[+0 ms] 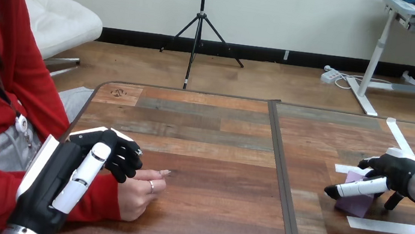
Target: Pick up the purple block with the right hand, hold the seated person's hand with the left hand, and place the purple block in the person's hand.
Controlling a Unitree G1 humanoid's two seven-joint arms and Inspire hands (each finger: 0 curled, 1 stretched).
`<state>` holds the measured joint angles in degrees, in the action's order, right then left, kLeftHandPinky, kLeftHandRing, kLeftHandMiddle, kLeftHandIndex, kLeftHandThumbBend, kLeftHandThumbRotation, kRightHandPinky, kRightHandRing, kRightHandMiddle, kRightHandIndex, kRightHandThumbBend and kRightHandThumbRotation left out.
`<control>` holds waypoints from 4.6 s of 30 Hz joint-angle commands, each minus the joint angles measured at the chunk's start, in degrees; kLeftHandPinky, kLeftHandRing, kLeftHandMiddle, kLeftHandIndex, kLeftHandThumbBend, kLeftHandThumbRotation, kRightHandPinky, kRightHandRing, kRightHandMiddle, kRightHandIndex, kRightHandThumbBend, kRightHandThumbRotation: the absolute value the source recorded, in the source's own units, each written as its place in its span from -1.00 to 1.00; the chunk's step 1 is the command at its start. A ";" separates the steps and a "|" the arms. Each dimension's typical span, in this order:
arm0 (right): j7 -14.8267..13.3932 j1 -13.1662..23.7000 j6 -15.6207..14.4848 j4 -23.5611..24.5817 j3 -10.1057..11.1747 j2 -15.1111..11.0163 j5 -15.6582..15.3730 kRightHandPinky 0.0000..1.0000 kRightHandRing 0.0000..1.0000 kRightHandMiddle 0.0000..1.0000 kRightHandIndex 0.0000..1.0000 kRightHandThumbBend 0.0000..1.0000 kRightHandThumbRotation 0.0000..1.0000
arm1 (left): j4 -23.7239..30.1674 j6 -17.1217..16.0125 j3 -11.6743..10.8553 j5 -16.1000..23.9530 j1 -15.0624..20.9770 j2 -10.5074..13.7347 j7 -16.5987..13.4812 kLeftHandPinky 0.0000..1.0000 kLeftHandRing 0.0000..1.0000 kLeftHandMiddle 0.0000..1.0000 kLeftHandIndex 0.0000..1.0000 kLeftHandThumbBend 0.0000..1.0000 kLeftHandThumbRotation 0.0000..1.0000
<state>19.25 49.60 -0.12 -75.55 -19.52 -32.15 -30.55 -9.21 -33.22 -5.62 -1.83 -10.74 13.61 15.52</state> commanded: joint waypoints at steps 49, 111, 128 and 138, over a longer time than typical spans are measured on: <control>-6.60 -0.40 3.56 0.69 -2.52 -1.22 -3.74 0.34 0.48 0.52 0.46 0.82 -0.81 | 2.57 0.51 -0.70 -0.70 1.95 1.37 0.58 -0.15 -0.04 0.01 -0.01 -0.14 1.00; -15.10 -2.78 7.34 0.53 -0.74 -0.15 -1.92 -0.06 0.06 0.11 -0.04 0.36 -1.00 | 2.53 0.04 -0.67 0.13 2.28 2.20 -0.03 -0.15 -0.05 0.01 -0.01 -0.21 1.00; -16.54 -2.84 7.32 0.73 -0.24 0.02 -1.41 -0.18 -0.05 0.04 -0.03 0.40 -1.00 | 1.38 -3.38 -1.15 6.16 2.58 2.96 -3.49 -0.11 -0.04 0.01 -0.01 -0.23 0.84; -16.61 -2.95 8.85 1.27 0.32 -0.17 -0.45 -0.12 0.01 0.07 -0.03 0.40 -1.00 | 4.40 -3.60 -2.41 24.15 1.08 6.27 -12.80 -0.02 0.13 0.16 0.14 0.25 0.28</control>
<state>4.47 44.95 7.16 -75.55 -20.19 -32.14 -31.98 -8.27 -36.09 -6.18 15.51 -11.07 16.67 6.97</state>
